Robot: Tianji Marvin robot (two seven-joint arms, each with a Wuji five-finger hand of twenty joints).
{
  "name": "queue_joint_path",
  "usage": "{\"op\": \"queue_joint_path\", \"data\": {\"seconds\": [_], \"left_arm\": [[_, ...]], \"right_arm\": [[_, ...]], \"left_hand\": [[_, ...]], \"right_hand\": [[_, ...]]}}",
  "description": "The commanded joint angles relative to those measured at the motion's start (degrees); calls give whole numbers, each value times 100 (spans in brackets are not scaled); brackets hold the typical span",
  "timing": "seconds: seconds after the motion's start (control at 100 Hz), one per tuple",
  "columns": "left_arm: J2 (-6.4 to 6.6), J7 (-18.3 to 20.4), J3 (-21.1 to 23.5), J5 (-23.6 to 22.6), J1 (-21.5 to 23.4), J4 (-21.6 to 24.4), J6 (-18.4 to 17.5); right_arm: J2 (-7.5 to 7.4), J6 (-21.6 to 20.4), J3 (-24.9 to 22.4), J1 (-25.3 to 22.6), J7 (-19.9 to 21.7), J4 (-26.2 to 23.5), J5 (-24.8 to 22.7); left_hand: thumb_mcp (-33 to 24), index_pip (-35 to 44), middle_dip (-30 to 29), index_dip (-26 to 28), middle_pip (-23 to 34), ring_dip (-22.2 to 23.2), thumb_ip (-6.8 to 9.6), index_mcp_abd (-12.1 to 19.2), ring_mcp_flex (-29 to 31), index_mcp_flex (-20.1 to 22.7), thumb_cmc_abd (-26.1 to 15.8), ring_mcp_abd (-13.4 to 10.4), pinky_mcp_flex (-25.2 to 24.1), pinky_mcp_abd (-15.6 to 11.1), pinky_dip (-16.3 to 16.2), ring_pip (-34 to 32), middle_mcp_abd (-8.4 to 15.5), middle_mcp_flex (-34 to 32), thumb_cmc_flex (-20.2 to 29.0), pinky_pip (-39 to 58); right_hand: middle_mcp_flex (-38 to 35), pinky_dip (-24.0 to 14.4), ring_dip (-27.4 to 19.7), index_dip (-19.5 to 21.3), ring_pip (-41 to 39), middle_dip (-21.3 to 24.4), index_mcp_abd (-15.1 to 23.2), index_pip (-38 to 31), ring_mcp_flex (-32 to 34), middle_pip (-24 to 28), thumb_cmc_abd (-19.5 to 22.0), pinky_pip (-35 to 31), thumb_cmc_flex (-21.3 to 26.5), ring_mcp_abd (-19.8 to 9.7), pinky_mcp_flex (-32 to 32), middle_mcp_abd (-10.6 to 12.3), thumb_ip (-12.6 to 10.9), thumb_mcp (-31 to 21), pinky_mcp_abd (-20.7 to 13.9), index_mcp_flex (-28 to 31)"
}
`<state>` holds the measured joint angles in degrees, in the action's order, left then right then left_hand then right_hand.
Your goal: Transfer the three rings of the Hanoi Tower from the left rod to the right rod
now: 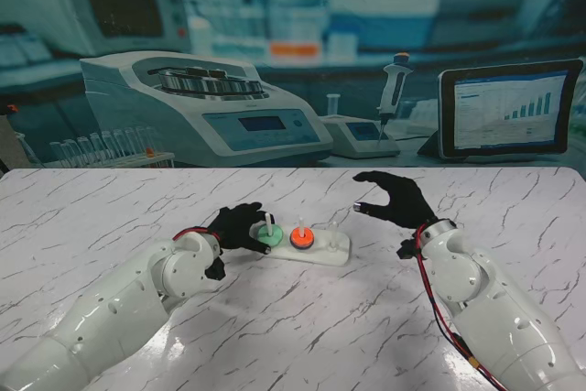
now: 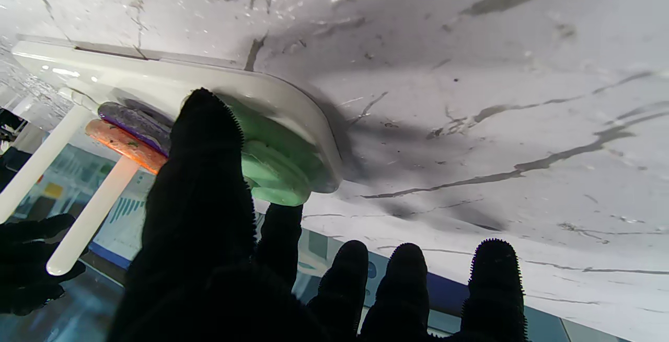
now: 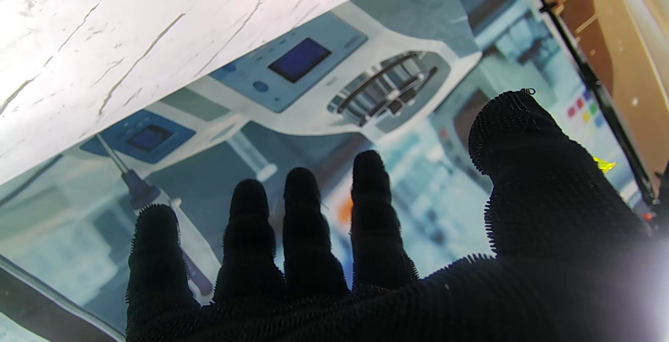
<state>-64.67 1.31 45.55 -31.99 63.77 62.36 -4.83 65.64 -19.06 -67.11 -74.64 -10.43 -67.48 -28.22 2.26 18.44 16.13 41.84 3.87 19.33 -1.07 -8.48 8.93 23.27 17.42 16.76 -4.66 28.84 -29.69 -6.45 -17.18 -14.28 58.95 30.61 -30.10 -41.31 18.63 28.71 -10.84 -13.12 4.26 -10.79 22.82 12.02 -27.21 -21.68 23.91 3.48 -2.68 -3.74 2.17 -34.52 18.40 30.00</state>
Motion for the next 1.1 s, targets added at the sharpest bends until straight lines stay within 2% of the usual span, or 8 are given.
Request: {"op": "queue_joint_path", "data": {"seconds": [0.0,0.48,0.89,1.09], "left_arm": [[-8,36,0,19,23,73,-107],[60,132,240,-106,145,341,-108],[199,562,596,-227,416,892,-10],[228,627,749,-279,513,1101,-32]], "right_arm": [[46,4,16,-46,-7,-11,22],[49,4,26,-43,-10,4,31],[52,-5,28,-42,-23,15,33],[53,-7,34,-35,-23,22,33]], "left_hand": [[-156,619,6,78,3,56,-68,519,127,515,-491,-142,-27,170,-79,-25,112,-53,402,168],[-175,985,6,351,27,59,-132,635,222,711,-182,-130,0,196,-90,-36,179,-298,588,195],[-184,1132,3,368,38,41,-143,671,253,787,-70,-106,0,203,-78,-19,200,-485,640,180],[-173,1178,2,374,35,36,-151,678,277,820,-39,-97,8,210,-78,-21,209,-528,631,182]], "right_hand": [[-90,-40,61,-57,-73,-30,-35,-75,-134,50,89,-43,84,24,71,-10,-123,73,-420,124],[-95,-41,49,-64,-41,-24,1,-72,-120,38,102,-46,62,1,64,24,-123,73,-437,122],[-100,-42,54,-64,-33,-26,3,-80,-110,36,99,-46,73,20,66,3,-123,74,-421,138],[-103,-41,58,-62,-48,-29,-5,-87,-120,44,84,-43,85,34,72,-17,-123,75,-421,146]]}}
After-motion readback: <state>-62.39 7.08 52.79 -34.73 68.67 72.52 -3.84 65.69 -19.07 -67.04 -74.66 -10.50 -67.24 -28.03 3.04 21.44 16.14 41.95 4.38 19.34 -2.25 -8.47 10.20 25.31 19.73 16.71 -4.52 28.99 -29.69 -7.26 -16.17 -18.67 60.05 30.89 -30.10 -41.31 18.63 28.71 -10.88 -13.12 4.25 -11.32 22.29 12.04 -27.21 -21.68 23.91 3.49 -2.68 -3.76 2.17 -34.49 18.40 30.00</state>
